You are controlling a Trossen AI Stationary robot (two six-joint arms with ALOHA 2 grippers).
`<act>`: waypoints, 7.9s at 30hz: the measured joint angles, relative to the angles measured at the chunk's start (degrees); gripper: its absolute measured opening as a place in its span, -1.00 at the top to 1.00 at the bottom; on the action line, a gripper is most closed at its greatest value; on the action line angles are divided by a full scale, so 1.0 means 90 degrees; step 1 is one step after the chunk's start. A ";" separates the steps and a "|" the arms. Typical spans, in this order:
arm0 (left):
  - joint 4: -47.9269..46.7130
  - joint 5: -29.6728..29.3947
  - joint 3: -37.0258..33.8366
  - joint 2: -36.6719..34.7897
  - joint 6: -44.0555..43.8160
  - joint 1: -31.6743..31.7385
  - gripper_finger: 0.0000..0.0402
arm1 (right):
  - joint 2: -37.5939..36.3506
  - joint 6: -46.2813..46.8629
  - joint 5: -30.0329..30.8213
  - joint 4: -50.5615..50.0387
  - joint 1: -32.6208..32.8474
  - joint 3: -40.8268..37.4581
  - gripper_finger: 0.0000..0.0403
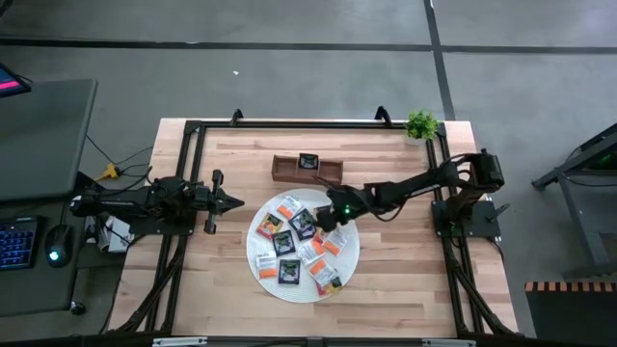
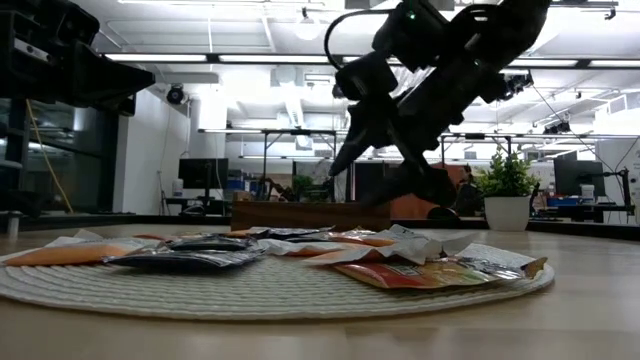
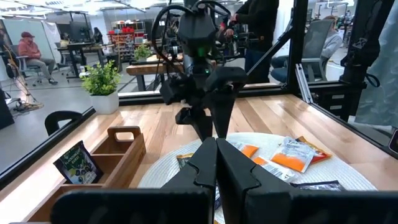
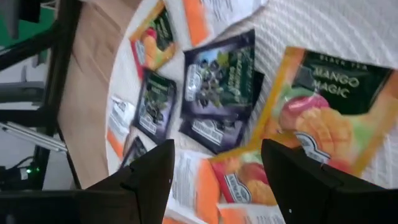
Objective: Pick & Place Tea
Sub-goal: Put the black tea bag into the middle section of the wooden organizer, then put the white tea bag into the right section of the wooden organizer
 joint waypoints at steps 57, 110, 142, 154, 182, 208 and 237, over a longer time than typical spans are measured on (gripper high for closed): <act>0.0001 -0.0001 0.0000 -0.0001 -0.0001 -0.0001 1.00 | 0.0865 0.0009 -0.0083 -0.1397 -0.0219 0.1349 -0.17; 0.0000 0.0000 0.0000 0.0000 -0.0002 0.0000 1.00 | 0.1314 -0.0245 -0.0175 -0.1697 -0.0166 0.1721 0.96; 0.0000 0.0000 0.0000 -0.0002 0.0000 -0.0001 1.00 | 0.0474 -0.2544 0.1244 -0.3811 -0.0129 0.3090 1.00; 0.0002 0.0000 0.0000 -0.0002 0.0000 0.0000 1.00 | 0.0474 -0.5301 0.2401 -0.5473 -0.0552 0.4094 1.00; 0.0002 0.0002 0.0000 0.0000 0.0000 0.0000 1.00 | 0.1281 -0.8168 0.2562 -0.5447 -0.1591 0.4846 1.00; 0.0002 0.0000 0.0000 -0.0001 -0.0002 0.0000 1.00 | 0.1868 -0.8152 0.2333 -0.5426 -0.2055 0.4846 1.00; 0.0001 0.0000 0.0000 0.0000 -0.0001 -0.0001 1.00 | 0.1860 -0.8032 0.2542 -0.5090 -0.1968 0.4846 0.37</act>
